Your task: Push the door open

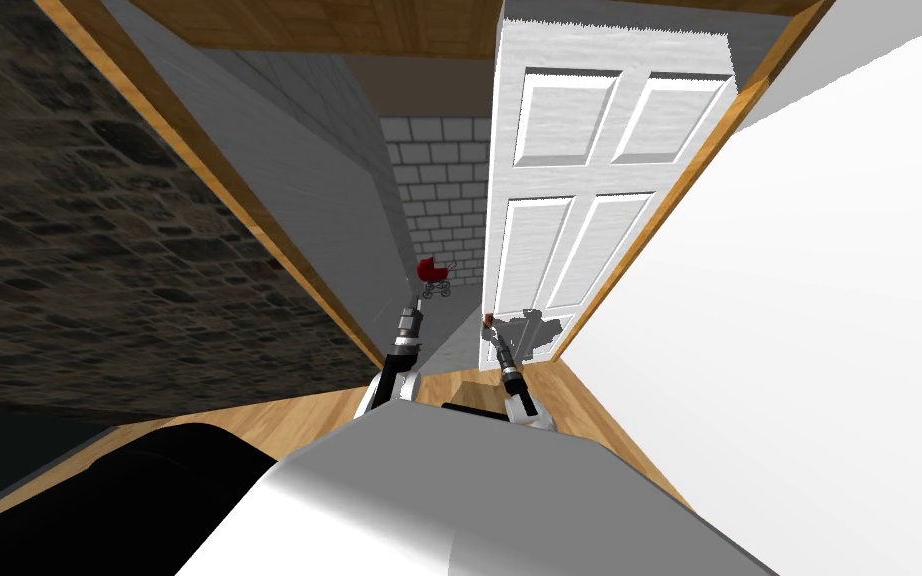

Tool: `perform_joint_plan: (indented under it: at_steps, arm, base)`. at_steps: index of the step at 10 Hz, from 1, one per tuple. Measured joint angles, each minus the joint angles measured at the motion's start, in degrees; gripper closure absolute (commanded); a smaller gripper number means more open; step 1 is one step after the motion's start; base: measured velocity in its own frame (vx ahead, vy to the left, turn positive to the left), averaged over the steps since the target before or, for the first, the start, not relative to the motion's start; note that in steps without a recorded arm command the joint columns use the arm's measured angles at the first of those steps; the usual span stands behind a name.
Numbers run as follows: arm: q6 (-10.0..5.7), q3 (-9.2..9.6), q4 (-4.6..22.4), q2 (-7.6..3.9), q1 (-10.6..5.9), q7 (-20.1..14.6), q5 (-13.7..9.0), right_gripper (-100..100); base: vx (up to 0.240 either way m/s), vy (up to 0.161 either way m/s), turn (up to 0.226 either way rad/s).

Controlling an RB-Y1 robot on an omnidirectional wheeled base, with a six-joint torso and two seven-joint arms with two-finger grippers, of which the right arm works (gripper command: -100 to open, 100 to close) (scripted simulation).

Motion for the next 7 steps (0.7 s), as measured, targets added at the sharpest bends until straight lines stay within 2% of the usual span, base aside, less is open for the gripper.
perform_joint_plan:
  at_steps: [2, 3, 4, 5, 7]
  arm:
    - [-1.21, 0.33, 3.68, 0.94, -1.58, -0.37, -0.07, -100]
    - [-1.40, 0.35, 3.93, 1.01, -1.68, -0.37, -0.07, -100]
    - [-1.42, 0.31, 3.73, 0.32, -1.40, -0.37, -0.07, -100]
    - [-1.94, 0.13, 4.75, -0.11, -1.79, -0.30, -0.15, -100]
    - [-1.81, -0.05, 4.38, -0.90, -1.71, -0.36, -0.24, -100]
  base:
    - [0.091, -0.082, 0.035]
    - [0.115, 0.017, 0.030]
    - [0.194, 0.059, 0.029]
    - [0.197, 0.046, 0.018]
    - [0.193, 0.038, 0.030]
